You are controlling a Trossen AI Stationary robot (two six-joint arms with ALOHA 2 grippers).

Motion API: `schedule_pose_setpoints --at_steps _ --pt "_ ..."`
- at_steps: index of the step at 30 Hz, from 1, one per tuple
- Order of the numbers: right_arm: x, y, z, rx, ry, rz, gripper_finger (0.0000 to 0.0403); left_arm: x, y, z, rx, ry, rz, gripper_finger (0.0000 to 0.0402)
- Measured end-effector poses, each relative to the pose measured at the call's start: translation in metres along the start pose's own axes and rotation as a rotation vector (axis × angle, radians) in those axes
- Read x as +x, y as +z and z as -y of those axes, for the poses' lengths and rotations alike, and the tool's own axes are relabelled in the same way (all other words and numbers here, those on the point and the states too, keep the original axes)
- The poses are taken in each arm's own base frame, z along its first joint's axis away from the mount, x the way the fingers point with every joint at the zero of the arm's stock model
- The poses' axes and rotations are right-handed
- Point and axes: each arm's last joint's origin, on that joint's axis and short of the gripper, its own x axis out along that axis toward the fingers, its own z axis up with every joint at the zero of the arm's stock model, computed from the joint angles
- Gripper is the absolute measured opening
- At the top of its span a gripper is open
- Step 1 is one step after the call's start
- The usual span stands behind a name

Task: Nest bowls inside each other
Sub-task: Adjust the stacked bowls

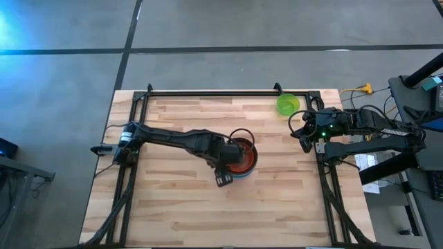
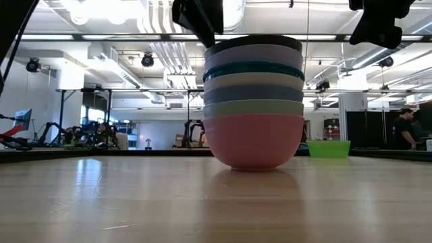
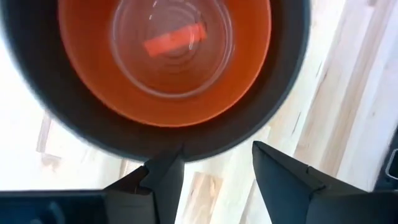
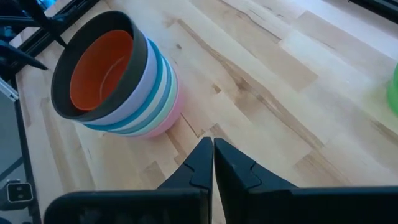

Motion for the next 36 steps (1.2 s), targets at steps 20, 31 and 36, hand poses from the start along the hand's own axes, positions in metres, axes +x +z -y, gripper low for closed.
schedule_pose_setpoints --at_steps 20,31,36 --pt "0.0 0.002 -0.001 0.008 0.003 0.02 0.0009 -0.025 0.07 -0.081 -0.067 -0.065 0.556 0.0173" --pt "0.0 0.002 -0.001 0.029 0.003 0.02 0.0009 0.014 0.066 -0.08 -0.04 -0.069 0.478 0.0173" --pt "0.0 0.002 -0.001 0.029 0.004 0.021 0.0009 0.025 0.064 -0.081 -0.065 -0.067 0.442 0.0173"
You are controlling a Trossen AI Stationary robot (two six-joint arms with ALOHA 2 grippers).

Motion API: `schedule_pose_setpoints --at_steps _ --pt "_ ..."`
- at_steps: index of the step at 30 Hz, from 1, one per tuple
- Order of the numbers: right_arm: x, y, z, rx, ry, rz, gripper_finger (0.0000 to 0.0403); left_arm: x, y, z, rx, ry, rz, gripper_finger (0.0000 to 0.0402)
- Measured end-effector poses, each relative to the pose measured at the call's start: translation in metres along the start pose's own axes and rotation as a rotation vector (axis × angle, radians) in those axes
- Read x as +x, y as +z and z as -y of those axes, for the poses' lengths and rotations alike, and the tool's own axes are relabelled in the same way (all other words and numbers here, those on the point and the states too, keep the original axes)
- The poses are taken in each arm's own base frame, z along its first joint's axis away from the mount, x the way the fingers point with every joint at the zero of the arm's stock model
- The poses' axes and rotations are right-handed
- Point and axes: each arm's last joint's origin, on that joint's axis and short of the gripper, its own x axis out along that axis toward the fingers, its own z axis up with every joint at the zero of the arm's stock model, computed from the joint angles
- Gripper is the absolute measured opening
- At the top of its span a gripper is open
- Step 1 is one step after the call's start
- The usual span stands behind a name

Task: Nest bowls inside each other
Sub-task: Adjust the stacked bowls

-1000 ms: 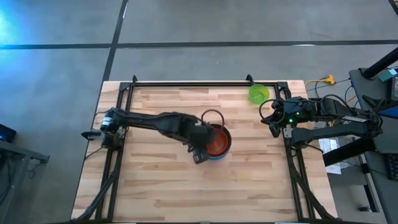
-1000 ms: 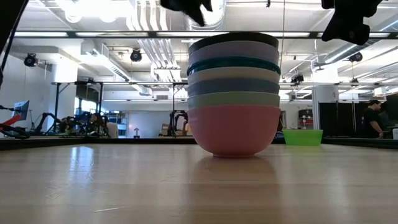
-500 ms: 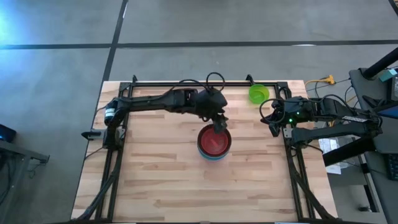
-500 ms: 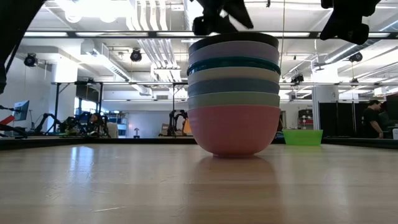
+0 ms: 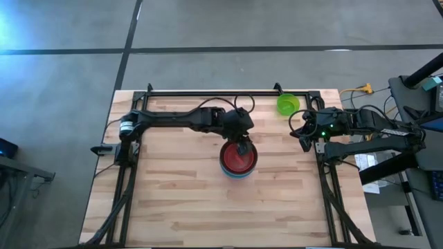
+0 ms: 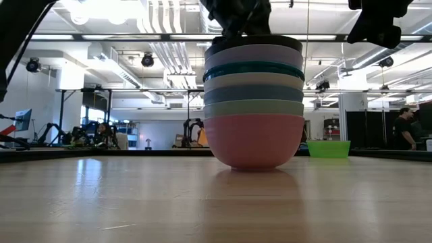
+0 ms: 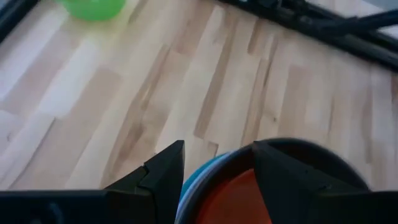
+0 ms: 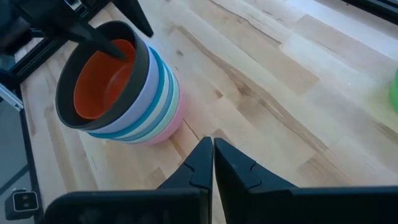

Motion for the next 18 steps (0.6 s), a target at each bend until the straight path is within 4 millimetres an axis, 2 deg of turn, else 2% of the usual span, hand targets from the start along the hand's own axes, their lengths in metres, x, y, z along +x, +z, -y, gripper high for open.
schedule_pose_setpoints --at_steps 10,18 --pt "0.0 0.0002 -0.0002 0.021 0.002 0.002 0.0009 0.0072 -0.0089 -0.0055 -0.028 0.031 -0.084 0.0173" --pt "0.0 0.0004 -0.0003 0.027 0.004 0.004 0.0009 0.0052 -0.0028 -0.0035 -0.079 0.013 -0.022 0.0173"
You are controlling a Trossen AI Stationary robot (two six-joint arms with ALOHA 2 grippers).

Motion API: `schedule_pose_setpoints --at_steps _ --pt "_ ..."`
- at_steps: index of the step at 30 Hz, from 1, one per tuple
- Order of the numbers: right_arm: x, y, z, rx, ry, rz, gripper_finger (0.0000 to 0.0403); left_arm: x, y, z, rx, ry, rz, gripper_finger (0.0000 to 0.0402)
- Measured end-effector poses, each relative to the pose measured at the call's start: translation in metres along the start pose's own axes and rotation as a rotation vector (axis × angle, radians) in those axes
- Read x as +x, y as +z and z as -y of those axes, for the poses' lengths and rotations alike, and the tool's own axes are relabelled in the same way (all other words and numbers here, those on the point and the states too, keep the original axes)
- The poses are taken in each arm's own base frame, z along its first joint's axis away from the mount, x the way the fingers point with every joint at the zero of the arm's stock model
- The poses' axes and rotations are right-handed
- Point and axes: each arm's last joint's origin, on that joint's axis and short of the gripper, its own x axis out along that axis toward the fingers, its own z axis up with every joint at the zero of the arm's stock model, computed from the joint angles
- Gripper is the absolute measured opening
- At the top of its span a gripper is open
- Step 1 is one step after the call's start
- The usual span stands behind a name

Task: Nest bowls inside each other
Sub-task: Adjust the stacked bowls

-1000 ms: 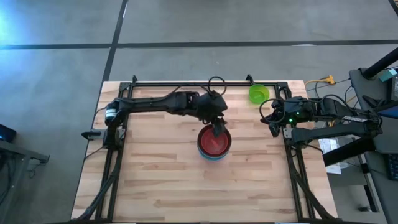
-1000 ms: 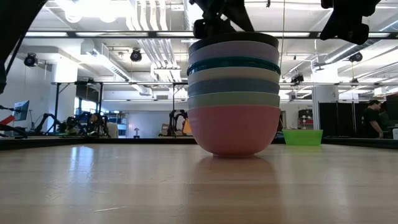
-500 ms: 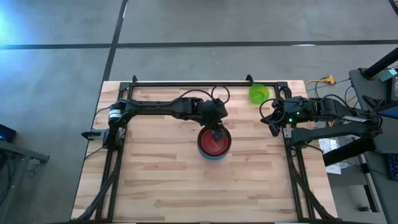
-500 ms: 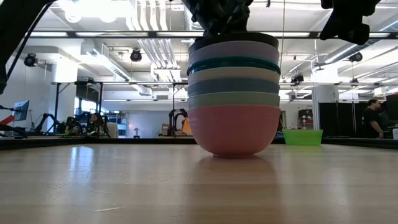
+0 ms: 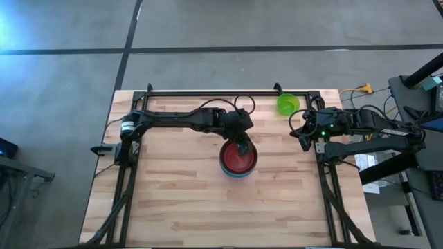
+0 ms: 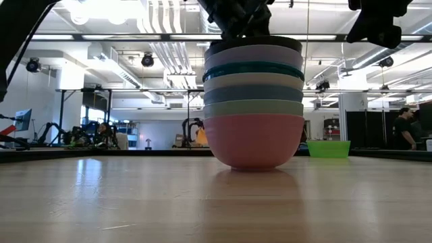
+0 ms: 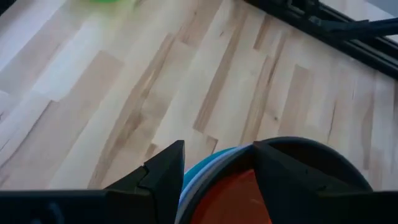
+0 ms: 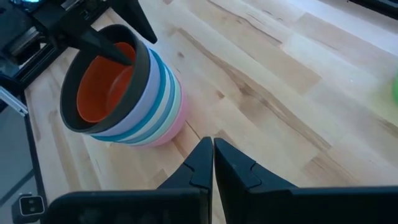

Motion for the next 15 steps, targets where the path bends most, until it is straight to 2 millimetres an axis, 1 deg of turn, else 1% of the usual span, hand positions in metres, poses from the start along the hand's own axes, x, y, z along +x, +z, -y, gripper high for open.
schedule_pose_setpoints --at_steps 5,7,11,15 --pt "0.0 0.0 0.0 0.0 0.003 0.004 0.0009 0.017 -0.008 -0.003 -0.053 0.015 -0.035 0.0173" --pt "0.0 0.0 0.0 0.001 0.003 0.004 0.0009 0.02 -0.007 -0.002 -0.077 -0.007 -0.021 0.0173" --pt "0.0 0.0 0.0 0.0 0.004 0.004 0.0009 0.014 0.002 0.002 -0.082 -0.054 0.051 0.0173" --pt "0.0 0.0 0.0 0.0 0.005 0.004 0.0009 0.01 0.007 0.004 -0.076 -0.063 0.071 0.0173"
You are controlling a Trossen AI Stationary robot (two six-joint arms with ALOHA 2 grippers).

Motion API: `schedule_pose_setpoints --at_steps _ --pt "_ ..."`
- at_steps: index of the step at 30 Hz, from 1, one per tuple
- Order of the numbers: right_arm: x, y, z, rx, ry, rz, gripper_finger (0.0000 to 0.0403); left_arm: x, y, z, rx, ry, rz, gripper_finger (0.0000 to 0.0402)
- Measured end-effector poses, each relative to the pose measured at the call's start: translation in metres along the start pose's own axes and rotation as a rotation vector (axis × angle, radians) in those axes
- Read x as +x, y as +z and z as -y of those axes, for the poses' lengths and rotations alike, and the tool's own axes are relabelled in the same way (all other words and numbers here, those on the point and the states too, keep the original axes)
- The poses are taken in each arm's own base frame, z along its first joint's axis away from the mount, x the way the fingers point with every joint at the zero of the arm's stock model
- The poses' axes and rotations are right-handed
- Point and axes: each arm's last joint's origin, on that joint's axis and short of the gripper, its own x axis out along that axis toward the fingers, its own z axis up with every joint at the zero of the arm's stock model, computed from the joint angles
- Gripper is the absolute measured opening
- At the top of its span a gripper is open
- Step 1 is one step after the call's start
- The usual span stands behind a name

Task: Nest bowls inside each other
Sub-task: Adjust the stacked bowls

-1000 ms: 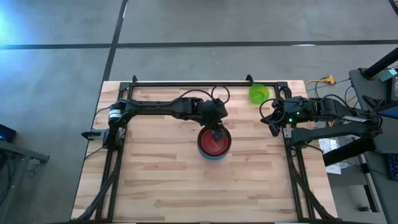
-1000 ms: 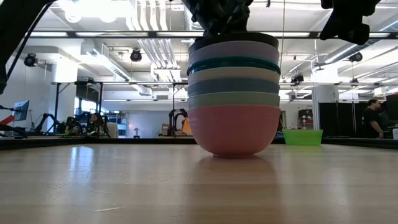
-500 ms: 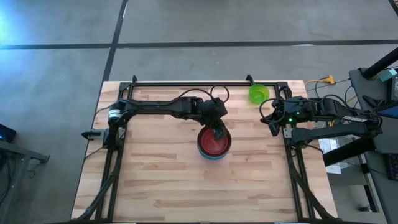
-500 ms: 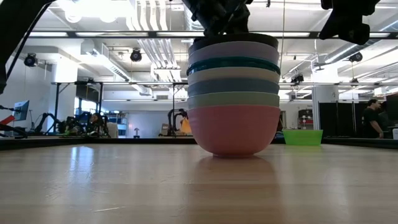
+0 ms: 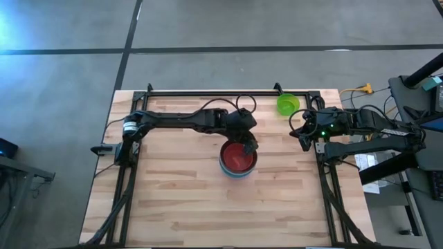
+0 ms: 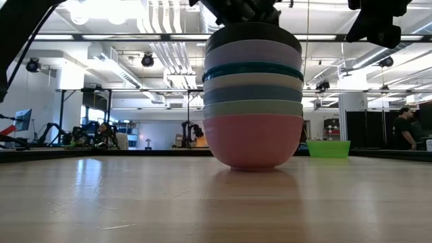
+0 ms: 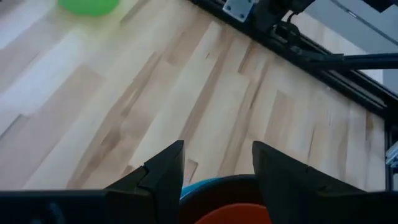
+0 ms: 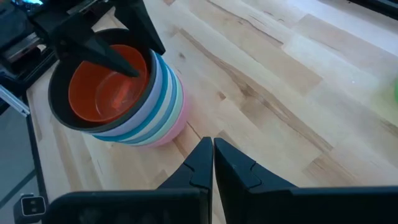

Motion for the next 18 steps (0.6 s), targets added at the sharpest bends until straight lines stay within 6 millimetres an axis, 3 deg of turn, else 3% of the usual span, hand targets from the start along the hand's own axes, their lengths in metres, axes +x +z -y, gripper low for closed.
schedule_pose_setpoints --at_steps 5,9,13,18 --pt "0.0 -0.001 0.0 -0.001 0.017 -0.018 0.0009 -0.031 -0.004 0.01 0.084 -0.011 -0.038 0.0173" --pt "0.0 -0.002 0.0 -0.01 0.014 -0.03 0.0009 -0.061 -0.031 0.032 0.273 -0.064 -0.116 0.0173" --pt "0.0 -0.002 0.0 -0.037 0.011 -0.027 0.0009 -0.068 -0.07 0.046 0.42 -0.021 -0.067 0.0173" --pt "0.001 -0.002 0.001 -0.047 0.002 -0.025 0.0009 -0.069 -0.101 0.049 0.402 0.016 0.128 0.0173"
